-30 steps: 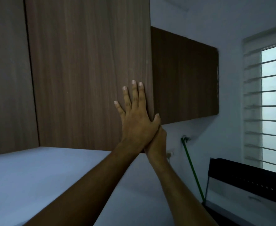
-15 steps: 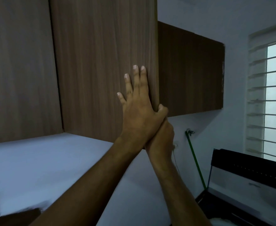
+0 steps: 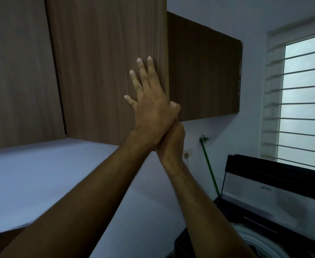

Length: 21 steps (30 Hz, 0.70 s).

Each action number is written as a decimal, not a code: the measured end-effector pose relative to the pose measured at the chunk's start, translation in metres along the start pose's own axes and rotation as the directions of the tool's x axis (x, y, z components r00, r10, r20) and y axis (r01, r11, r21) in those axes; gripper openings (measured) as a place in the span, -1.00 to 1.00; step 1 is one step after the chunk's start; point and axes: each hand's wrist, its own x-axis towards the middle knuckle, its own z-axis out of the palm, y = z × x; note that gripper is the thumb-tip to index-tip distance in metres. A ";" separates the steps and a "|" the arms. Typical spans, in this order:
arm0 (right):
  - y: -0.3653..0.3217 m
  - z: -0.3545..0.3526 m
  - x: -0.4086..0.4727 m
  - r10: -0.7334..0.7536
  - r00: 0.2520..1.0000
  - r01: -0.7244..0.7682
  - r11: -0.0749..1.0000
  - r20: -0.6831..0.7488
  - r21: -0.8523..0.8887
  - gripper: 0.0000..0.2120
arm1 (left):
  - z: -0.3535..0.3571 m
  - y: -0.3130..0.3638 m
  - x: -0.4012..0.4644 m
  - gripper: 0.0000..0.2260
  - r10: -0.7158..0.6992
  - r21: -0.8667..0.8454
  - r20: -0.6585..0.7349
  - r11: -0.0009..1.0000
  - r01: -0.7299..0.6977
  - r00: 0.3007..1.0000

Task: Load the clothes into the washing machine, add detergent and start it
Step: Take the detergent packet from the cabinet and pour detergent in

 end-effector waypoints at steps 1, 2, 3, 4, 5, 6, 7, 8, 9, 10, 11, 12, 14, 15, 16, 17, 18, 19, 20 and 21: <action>-0.002 0.001 -0.003 -0.035 0.999 0.035 0.999 -0.001 -0.024 -0.70 | -0.002 0.001 0.000 -0.02 -0.014 0.002 0.005 1.000 0.014 1.000; -0.005 0.001 -0.005 -0.058 0.998 0.058 0.997 -0.001 -0.054 -0.59 | -0.004 0.002 0.000 -0.02 -0.026 0.000 0.010 1.000 0.026 1.000; -0.008 0.002 -0.009 -0.061 0.998 0.061 0.996 0.001 -0.066 -0.48 | -0.008 0.002 -0.001 -0.03 -0.033 -0.003 0.009 0.999 0.033 0.999; -0.008 0.004 -0.012 -0.059 0.998 0.059 0.997 0.010 -0.054 -0.43 | -0.012 0.001 -0.002 -0.04 -0.032 -0.006 0.003 0.999 0.032 0.999; -0.010 0.005 -0.016 -0.055 0.998 0.056 0.997 0.024 -0.045 -0.48 | -0.017 0.001 -0.004 -0.04 -0.029 -0.011 -0.006 1.000 0.029 1.000; -0.013 0.008 -0.020 -0.049 0.998 0.052 0.997 0.040 -0.059 -0.55 | -0.023 0.000 -0.006 -0.04 -0.027 -0.018 -0.015 0.999 0.026 1.000; -0.017 0.009 -0.024 -0.044 0.997 0.049 0.995 0.057 -0.092 -0.61 | -0.030 0.000 -0.008 -0.04 -0.026 -0.030 -0.021 0.999 0.026 0.999; -0.019 0.012 -0.028 -0.048 0.997 0.056 0.992 0.066 -0.117 -0.65 | -0.037 -0.001 -0.011 -0.03 -0.029 -0.043 -0.023 0.999 0.028 0.999; -0.022 0.014 -0.033 -0.070 0.995 0.079 0.987 0.064 -0.137 -0.67 | -0.045 -0.002 -0.013 -0.03 -0.031 -0.057 -0.025 0.998 0.030 0.999; -0.025 0.016 -0.038 -0.105 0.993 0.114 0.980 0.059 -0.163 -0.68 | -0.051 -0.004 -0.014 -0.02 -0.032 -0.074 -0.026 0.997 0.030 0.999; -0.030 0.018 -0.045 -0.135 0.989 0.145 0.970 0.064 -0.193 -0.68 | -0.059 -0.006 -0.016 -0.01 -0.032 -0.089 -0.028 0.996 0.029 0.999; -0.035 0.020 -0.051 -0.154 0.985 0.167 0.961 0.076 -0.219 -0.67 | -0.066 -0.008 -0.018 0.00 -0.030 -0.103 -0.032 0.994 0.027 0.999; -0.045 0.024 -0.064 -0.171 0.978 0.196 0.947 0.118 -0.254 -0.65 | -0.082 -0.013 -0.022 0.00 -0.026 -0.124 -0.037 0.992 0.022 0.999; -0.049 0.026 -0.070 -0.175 0.975 0.205 0.947 0.137 -0.248 -0.65 | -0.090 -0.015 -0.024 0.00 -0.028 -0.129 -0.033 0.991 0.024 0.999; -0.055 0.028 -0.076 -0.184 0.971 0.215 0.950 0.153 -0.226 -0.64 | -0.099 -0.018 -0.025 0.00 -0.032 -0.128 -0.027 0.991 0.029 0.999; -0.060 0.029 -0.083 -0.208 0.964 0.240 0.948 0.163 -0.209 -0.63 | -0.107 -0.020 -0.027 0.00 -0.035 -0.123 -0.021 0.992 0.032 0.999; -0.064 0.033 -0.089 -0.257 0.953 0.286 0.936 0.159 -0.203 -0.62 | -0.116 -0.022 -0.029 -0.01 -0.036 -0.119 -0.018 0.992 0.033 0.999; -0.069 0.035 -0.095 -0.326 0.935 0.348 0.918 0.141 -0.189 -0.61 | -0.126 -0.024 -0.031 -0.01 -0.036 -0.119 -0.015 0.992 0.034 0.999; -0.072 0.038 -0.099 -0.397 0.911 0.411 0.899 0.114 -0.151 -0.61 | -0.134 -0.025 -0.033 -0.01 -0.040 -0.128 -0.009 0.991 0.038 0.999; -0.076 0.044 -0.103 -0.451 0.887 0.460 0.883 0.099 -0.095 -0.62 | -0.145 -0.029 -0.035 -0.02 -0.050 -0.135 -0.005 0.990 0.049 0.999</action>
